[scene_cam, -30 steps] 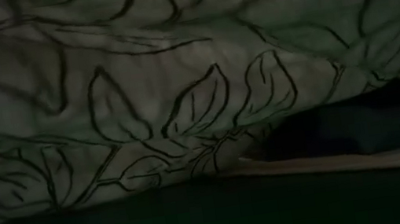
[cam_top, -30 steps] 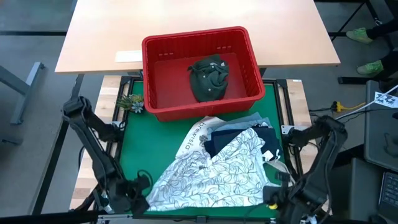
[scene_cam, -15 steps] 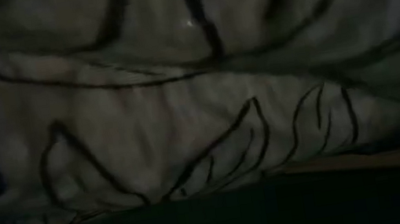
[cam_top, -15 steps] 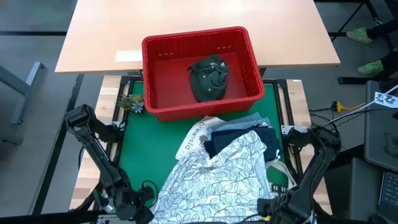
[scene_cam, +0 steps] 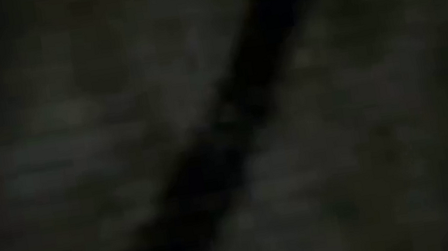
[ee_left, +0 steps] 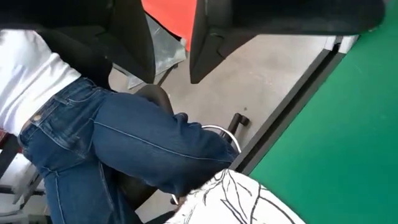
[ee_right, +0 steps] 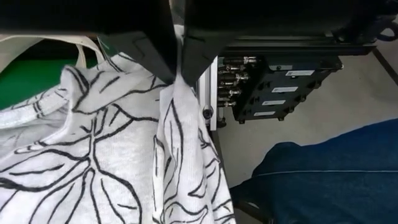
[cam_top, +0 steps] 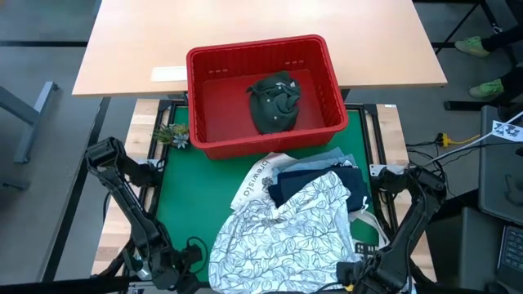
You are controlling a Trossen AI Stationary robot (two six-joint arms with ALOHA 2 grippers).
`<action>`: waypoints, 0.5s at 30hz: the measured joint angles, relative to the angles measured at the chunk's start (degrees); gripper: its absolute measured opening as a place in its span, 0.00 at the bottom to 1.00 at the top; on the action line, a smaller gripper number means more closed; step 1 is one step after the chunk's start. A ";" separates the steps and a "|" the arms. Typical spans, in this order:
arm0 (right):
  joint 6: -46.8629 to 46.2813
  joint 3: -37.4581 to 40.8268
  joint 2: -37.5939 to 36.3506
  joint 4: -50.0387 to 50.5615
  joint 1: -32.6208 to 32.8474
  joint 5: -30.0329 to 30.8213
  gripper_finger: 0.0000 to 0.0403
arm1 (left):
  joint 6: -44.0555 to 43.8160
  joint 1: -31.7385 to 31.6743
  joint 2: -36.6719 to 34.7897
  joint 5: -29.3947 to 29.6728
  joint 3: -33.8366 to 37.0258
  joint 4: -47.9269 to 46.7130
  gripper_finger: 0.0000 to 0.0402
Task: Fold laundry
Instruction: Fold the patterned white shirt
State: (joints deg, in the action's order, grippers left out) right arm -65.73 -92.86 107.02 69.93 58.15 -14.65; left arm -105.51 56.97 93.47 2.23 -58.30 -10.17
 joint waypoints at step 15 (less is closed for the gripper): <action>10.11 -0.10 -0.32 3.67 -0.06 -0.26 0.40 | 22.58 -5.97 0.00 21.83 0.00 -5.75 0.33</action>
State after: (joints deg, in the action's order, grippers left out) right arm -55.62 -92.96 106.70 73.60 58.09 -14.90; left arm -82.93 51.00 93.47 24.05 -58.30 -15.92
